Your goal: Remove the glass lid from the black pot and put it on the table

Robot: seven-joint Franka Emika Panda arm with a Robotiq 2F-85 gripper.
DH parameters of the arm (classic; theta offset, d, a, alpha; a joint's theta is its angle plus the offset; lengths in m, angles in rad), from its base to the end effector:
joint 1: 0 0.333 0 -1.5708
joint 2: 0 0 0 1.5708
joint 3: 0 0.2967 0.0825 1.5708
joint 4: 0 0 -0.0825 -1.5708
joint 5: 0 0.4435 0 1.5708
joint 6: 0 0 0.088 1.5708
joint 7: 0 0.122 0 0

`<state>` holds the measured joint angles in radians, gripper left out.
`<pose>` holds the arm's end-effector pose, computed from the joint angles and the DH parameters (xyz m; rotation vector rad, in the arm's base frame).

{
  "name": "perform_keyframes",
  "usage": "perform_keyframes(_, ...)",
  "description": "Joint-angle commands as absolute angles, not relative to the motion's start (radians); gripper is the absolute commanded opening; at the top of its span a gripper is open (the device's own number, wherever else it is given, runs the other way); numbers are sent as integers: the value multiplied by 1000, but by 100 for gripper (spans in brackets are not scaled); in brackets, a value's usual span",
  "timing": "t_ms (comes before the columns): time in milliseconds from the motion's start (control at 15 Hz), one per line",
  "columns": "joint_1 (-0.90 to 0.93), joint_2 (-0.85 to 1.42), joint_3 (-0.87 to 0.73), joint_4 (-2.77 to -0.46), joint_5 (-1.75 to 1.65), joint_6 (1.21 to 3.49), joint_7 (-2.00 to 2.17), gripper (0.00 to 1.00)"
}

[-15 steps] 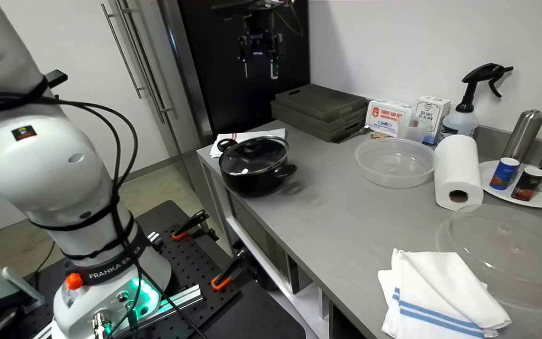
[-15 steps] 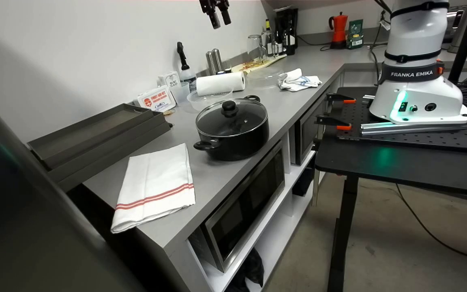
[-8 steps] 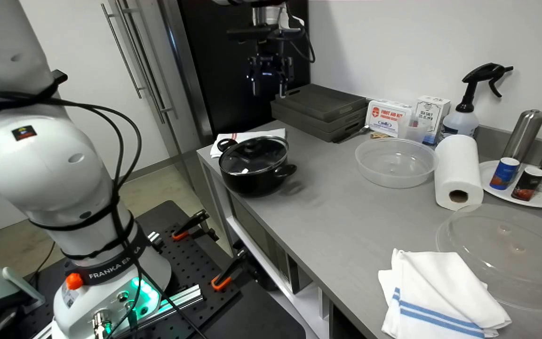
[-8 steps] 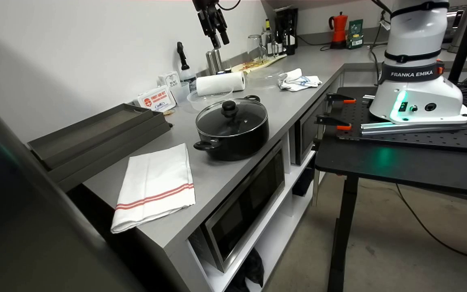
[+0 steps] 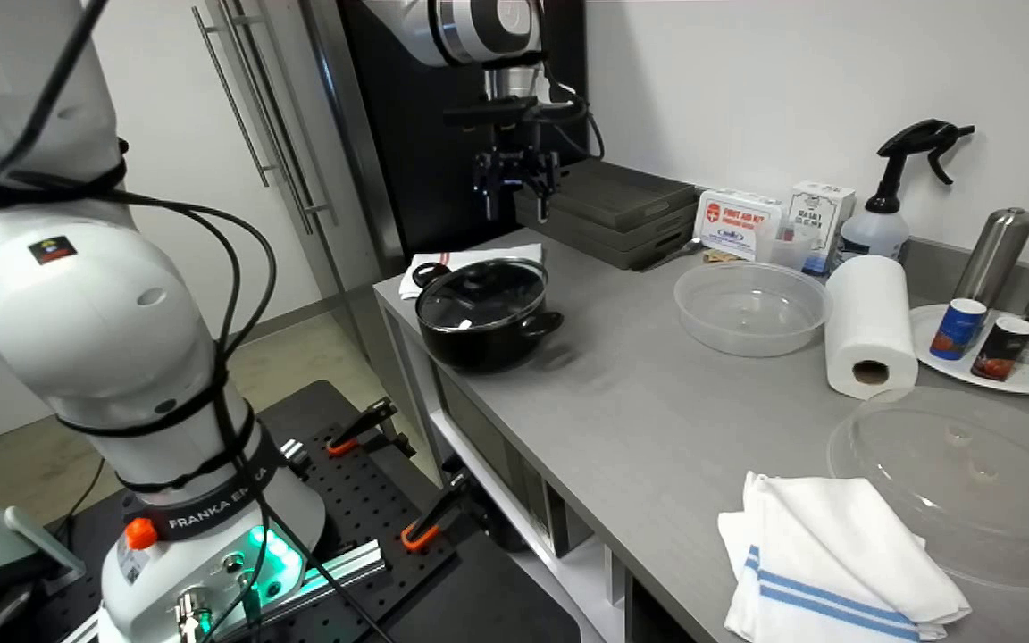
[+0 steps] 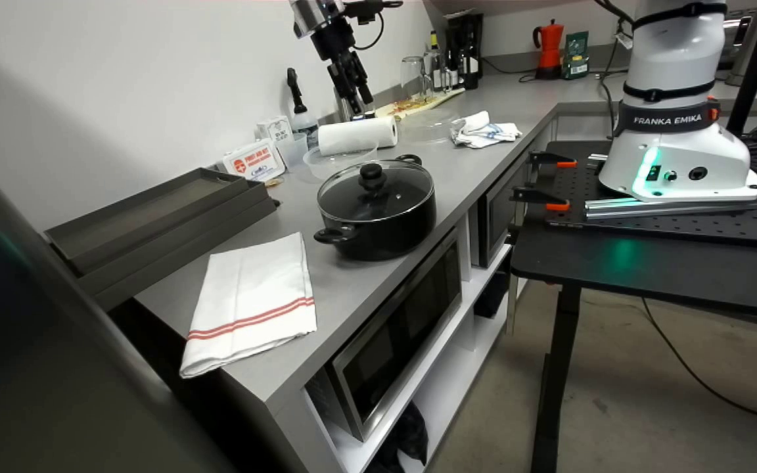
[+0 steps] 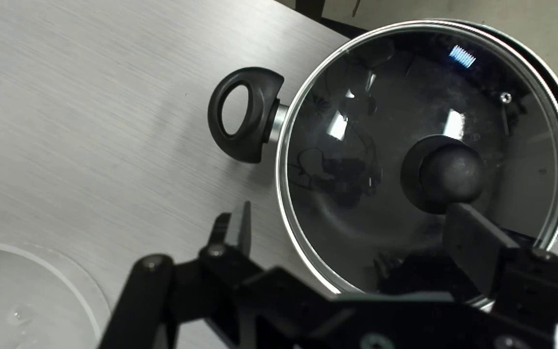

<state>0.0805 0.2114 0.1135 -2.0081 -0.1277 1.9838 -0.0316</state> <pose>0.5942 0.1069 0.2655 2.9855 0.4374 -0.3420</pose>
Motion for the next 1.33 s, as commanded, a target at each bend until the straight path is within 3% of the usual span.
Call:
perform_keyframes(0, 111, 239, 112, -2032, -191, 2053, -47, 100)
perform_keyframes(1267, 179, 339, 147, -2068, -222, 2134, -88, 100)
